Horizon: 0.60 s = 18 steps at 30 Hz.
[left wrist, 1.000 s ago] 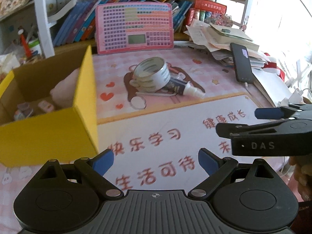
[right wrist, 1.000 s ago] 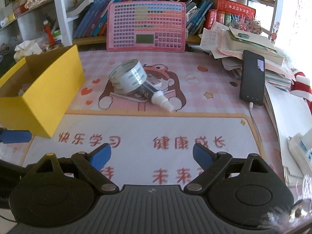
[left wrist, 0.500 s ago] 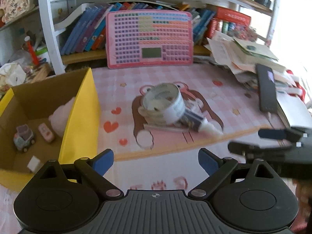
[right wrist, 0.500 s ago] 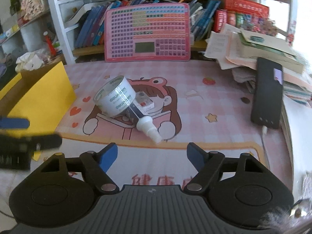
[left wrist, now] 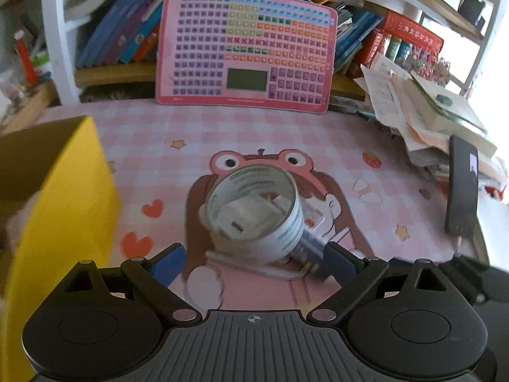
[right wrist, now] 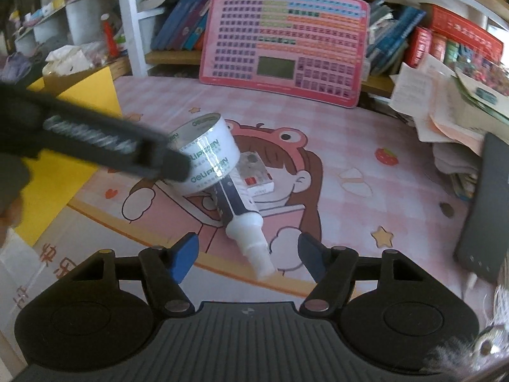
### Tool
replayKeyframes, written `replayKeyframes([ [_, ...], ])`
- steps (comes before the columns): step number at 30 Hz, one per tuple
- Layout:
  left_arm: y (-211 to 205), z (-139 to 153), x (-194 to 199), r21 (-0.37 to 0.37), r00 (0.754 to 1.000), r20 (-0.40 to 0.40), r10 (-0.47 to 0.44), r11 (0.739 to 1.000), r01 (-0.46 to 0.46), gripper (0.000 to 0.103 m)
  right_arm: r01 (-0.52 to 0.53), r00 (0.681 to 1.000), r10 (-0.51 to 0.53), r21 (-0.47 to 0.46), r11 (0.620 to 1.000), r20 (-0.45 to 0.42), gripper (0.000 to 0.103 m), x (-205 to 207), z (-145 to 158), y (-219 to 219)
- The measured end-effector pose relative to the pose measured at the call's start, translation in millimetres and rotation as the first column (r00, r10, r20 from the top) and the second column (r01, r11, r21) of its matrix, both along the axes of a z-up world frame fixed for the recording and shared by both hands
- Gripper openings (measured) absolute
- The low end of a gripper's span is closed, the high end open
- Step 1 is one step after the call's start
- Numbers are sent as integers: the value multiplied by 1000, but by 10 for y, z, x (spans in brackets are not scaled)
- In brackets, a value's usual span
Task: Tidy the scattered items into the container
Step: 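Move the left tool toward the tape roll while the right tool approaches the spray bottle, then grasp the clear tape roll with the left tool while the right tool grasps the white spray bottle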
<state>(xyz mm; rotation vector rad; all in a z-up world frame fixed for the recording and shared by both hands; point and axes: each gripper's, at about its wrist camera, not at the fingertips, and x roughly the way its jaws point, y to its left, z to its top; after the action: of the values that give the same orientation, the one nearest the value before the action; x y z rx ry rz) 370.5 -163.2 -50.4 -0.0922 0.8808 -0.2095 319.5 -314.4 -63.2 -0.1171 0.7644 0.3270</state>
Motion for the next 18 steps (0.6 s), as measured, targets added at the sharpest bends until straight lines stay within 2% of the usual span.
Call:
replayKeyframes([
  [4, 3, -114, 177, -40, 1000, -17, 20, 999, -21, 95, -34, 999, 34, -8, 999, 8, 68, 99, -21, 23],
  [9, 59, -228, 334, -91, 997, -50, 66, 993, -71, 95, -79, 997, 78, -20, 997, -2, 59, 220, -34, 54],
  [11, 74, -272, 392, -97, 994, -60, 87, 991, -93, 95, -95, 996, 94, -28, 995, -7, 55, 275, -35, 62],
  [18, 37, -352, 591, -107, 990, -81, 114, 987, -122, 95, -139, 990, 140, -66, 988, -1, 53, 407, -2, 103],
])
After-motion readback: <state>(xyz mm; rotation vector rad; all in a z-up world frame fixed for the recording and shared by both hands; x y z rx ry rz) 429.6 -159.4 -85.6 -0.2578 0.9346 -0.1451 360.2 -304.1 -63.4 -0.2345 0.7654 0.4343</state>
